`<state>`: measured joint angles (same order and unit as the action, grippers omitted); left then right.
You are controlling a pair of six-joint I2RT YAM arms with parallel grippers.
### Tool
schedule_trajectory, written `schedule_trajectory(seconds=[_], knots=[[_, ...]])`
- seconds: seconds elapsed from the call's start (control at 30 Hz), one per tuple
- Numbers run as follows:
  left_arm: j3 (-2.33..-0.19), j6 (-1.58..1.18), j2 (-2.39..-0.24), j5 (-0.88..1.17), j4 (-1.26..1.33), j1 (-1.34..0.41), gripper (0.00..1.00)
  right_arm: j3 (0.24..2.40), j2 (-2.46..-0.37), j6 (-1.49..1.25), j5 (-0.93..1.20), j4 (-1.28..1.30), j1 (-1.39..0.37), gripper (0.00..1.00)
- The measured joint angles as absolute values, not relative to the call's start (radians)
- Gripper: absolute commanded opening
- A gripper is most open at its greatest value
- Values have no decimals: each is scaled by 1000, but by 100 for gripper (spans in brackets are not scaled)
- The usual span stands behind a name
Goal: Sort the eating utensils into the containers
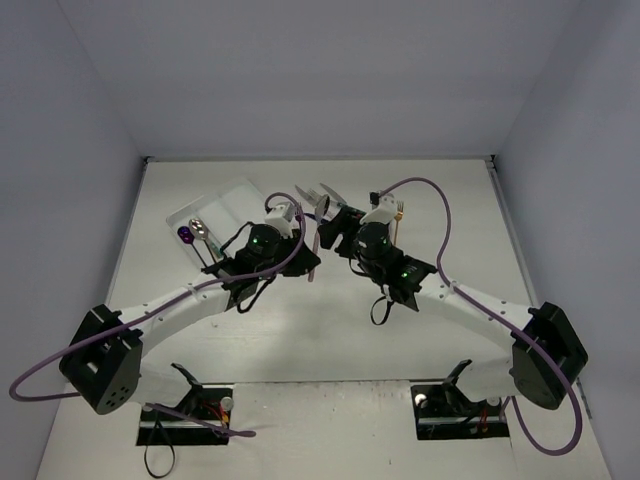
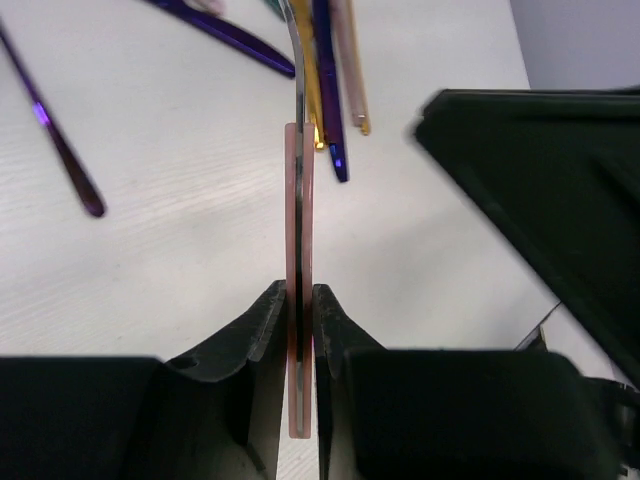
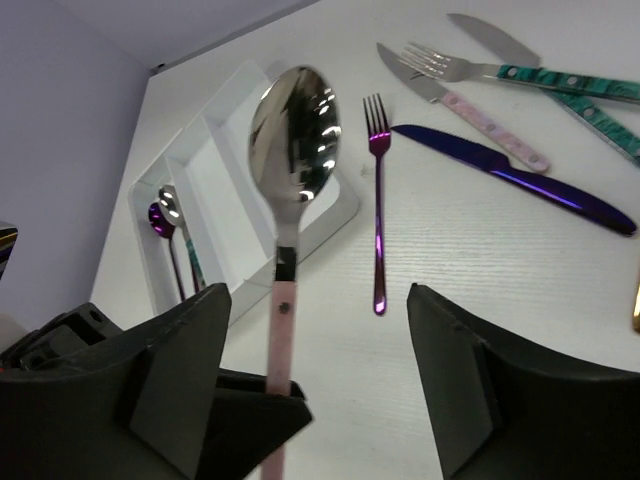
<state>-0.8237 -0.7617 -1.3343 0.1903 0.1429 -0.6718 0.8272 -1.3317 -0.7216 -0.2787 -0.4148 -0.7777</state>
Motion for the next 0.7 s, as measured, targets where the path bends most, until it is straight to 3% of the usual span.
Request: schedule_trajectory(seconds=[0.23,0.47,0.7], knots=[[-674,-827,-1217,202,108,-423,0,789,-1304,-679,-283,-372,-664,72],[-658,-850,-1116,251,42,-162,0,716,-1206,-647,-287,-330,-562,72],[-658,-901,-1163,344,35,108,0,710,-1187,-624,-276,-328,-539,72]])
